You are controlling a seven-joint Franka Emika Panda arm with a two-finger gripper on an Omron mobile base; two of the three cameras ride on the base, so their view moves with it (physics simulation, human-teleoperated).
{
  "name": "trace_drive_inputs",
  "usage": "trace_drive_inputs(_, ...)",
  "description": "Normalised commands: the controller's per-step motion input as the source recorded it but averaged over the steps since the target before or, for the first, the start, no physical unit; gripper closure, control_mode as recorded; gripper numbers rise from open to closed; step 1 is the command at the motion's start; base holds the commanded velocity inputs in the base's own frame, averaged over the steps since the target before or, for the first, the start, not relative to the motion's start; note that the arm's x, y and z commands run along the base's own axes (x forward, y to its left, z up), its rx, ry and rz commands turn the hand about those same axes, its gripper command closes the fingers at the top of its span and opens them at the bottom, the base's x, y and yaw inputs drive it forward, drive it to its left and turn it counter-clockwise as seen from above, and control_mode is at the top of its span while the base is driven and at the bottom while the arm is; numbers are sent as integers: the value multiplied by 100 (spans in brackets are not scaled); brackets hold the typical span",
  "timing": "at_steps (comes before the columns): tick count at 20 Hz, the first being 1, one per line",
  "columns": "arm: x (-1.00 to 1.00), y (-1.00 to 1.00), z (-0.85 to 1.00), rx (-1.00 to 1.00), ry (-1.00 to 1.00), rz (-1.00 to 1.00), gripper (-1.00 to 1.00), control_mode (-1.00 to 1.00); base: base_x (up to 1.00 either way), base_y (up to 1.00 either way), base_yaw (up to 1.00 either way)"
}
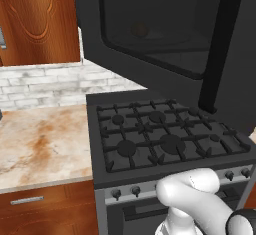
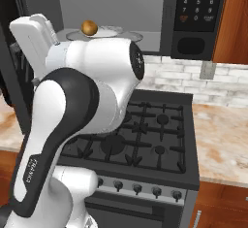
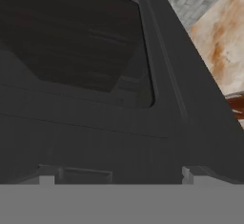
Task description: Retrieve the reheated potato from the microwave, then place the potato, cheese, and condiment on the cutting board.
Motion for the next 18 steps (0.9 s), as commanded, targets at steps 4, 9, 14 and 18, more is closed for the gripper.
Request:
trace_drive_inputs(4, -7, 78, -5, 0, 1, -14, -100, -100, 0, 0, 0)
trace_drive_inputs(9, 0, 84, -7, -2, 0, -10, -100, -100, 0, 0, 0)
trace_drive_inputs(14, 0, 83, -7, -2, 4, -11, -100, -100, 0, 0, 0)
trace_drive_inputs(18, 6, 80, 0, -3, 4, -13, -100, -100, 0, 0, 0)
